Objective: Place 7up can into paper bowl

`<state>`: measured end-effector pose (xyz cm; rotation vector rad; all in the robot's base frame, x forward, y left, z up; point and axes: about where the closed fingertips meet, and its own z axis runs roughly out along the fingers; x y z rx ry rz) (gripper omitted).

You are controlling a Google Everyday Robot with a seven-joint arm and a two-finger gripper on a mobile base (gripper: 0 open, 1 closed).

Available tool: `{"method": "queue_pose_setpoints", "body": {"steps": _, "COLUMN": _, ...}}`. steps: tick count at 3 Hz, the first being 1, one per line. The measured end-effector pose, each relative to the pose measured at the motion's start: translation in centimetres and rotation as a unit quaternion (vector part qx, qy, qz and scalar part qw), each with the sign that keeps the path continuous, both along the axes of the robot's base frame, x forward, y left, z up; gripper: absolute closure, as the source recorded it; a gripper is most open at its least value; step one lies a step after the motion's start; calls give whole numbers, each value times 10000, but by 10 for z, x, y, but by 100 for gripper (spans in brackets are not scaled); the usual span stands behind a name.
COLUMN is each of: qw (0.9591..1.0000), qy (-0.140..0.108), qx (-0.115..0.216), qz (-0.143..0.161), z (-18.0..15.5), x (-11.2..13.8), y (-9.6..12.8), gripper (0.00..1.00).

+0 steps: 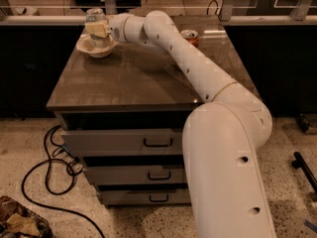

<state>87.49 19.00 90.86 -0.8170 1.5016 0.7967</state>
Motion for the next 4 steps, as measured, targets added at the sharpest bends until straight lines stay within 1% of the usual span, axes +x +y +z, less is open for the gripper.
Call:
{"method": "queue_pose_setpoints", "body": {"steps": 1, "qw": 10000, "qy": 13, "qx": -7, "qz": 39, "z": -2, "x": -1, "y": 6, "gripper": 74}}
{"method": "queue_pose_setpoints", "body": {"steps": 3, "qw": 10000, "qy": 27, "qx": -7, "qz": 78, "z": -4, "x": -3, "y": 12, "gripper": 28}}
{"method": "queue_pose_setpoints", "body": {"steps": 4, "qw": 9999, "qy": 36, "qx": -6, "qz": 106, "z": -6, "x": -4, "y": 16, "gripper": 0}}
